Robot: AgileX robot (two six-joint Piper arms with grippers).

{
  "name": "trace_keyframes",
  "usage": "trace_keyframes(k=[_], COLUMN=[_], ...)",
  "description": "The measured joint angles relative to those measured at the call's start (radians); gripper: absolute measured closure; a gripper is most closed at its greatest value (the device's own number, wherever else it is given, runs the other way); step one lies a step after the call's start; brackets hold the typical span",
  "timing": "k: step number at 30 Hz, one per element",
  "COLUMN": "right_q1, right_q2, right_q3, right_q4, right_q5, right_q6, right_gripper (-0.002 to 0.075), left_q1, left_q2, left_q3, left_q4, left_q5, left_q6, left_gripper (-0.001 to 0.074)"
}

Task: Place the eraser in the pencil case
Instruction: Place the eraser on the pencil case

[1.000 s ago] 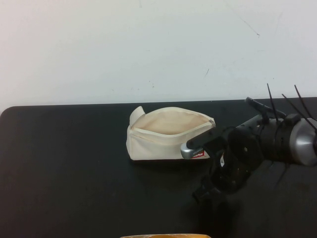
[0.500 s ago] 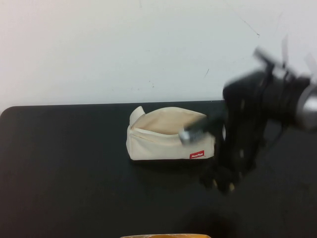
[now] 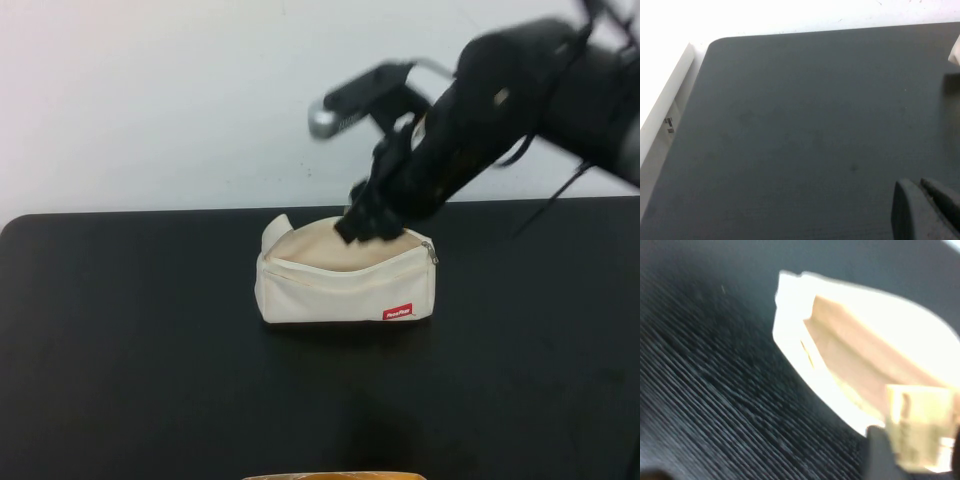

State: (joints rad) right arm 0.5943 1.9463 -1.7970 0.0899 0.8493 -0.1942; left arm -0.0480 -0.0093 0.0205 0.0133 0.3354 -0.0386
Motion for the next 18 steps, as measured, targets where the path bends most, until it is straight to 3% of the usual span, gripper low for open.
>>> trace_keyframes(k=[4,8,12,18], right_q1=[0.000,0.000,-0.002,-0.002], right_q2=[0.069,0.087,0.079,0.029], right_q3=[0.000,-0.007,-0.074,-0.259], right_q4=[-0.043,-0.098,-0.118,-0.161], right_q5=[-0.010,0.001,0.075,0.286], right_q6=[0.011,0.044,0.043,0.027], right_gripper=[0.0274,0.0249,0.0331,0.0602], left_q1=[0.000,0.000,0.000,0.000], left_q2=[0.000,0.000,0.000,0.000], left_q3=[0.000,0.000,0.000,0.000], left_q4=[0.000,0.000,0.000,0.000], left_q5=[0.000,0.000,0.000,0.000], left_q6=[0.000,0.000,0.000,0.000], left_gripper=[0.0736,0.0736,0.0736,0.0736])
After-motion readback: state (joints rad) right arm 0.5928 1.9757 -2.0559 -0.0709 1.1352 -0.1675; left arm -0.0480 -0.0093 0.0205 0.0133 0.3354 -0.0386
